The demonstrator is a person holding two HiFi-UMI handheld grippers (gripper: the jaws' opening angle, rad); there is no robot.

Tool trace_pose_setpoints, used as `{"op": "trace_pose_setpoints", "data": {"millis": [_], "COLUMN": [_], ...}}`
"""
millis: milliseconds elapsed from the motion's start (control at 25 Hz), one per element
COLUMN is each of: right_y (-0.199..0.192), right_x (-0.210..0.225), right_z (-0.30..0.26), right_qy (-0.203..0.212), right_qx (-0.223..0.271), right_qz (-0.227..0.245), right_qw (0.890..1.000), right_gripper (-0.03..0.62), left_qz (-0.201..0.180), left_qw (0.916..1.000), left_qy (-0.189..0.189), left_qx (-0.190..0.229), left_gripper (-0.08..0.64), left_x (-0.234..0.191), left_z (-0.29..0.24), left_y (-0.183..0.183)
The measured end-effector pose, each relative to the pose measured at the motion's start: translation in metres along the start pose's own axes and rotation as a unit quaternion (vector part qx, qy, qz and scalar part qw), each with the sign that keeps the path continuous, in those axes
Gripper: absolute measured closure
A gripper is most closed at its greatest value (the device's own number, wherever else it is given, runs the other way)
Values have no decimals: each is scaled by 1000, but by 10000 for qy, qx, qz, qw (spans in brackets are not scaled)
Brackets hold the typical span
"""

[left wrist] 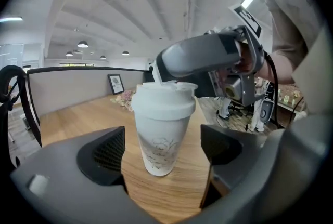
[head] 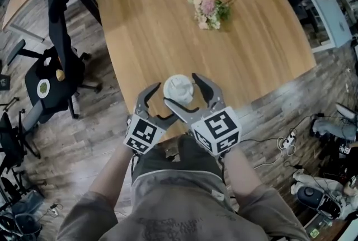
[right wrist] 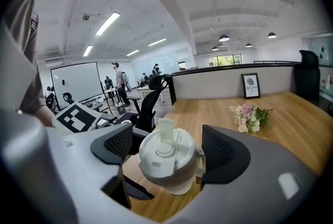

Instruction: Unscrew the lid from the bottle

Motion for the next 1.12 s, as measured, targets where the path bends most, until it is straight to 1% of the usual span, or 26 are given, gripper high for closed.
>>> {"op": "trace_pose_setpoints", "data": {"millis": [160,240,280,360,560,680,760,840,880,960,1040,1120], "right_y": [0,0,-2,-4,-7,-6,-7,-7,-6,-4,-1,3], "right_x": [1,1,0,0,5,7,10,15,17,22,26,30], "right_z": [-12,-19,-22,-27,-28,-28,-27,-27,-27,-29,-31,-35], "right_qy": [196,293,322,332,439,679,1011,1494,1785,2413,3010,3462], "right_qx": [-32,-111,-166,-260,-203,-131,-63,31,89,195,304,365], "right_qz": [296,450,545,733,857,908,1065,1359,1540,1870,2123,2357], "right_qw": [9994,9985,9979,9964,9951,9935,9891,9794,9718,9521,9292,9073], "right_gripper": [184,184,184,186,186,189,190,190,190,190,190,190], "left_qz": [-54,-33,-42,-76,-48,-60,-83,-120,-144,-215,-305,-377], "left_qw": [10000,9999,9999,9998,9996,9996,9996,9996,9995,9989,9978,9965], "left_qy": [82,115,132,150,167,124,58,-49,-124,-309,-517,-707], "left_qx": [4,45,70,114,210,258,261,262,268,280,270,252], "left_gripper": [116,145,170,186,193,195,195,198,200,205,213,220], "left_x": [0,-2,-3,-3,-2,-3,-2,-3,-3,-6,-10,-16], "left_z": [-16,-22,-24,-26,-28,-28,-29,-28,-28,-26,-23,-22], "left_y": [-5,-6,-6,-7,-8,-8,-8,-9,-9,-10,-10,-11]}}
Point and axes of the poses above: the fingertips, and each gripper's own axes: z backward along the fingers, x to its right, y out of its top, the point moved 9 cm from there along z, backward along the fingers, and after that the axes turned 2 degrees about -y, right-handed, at the moved point
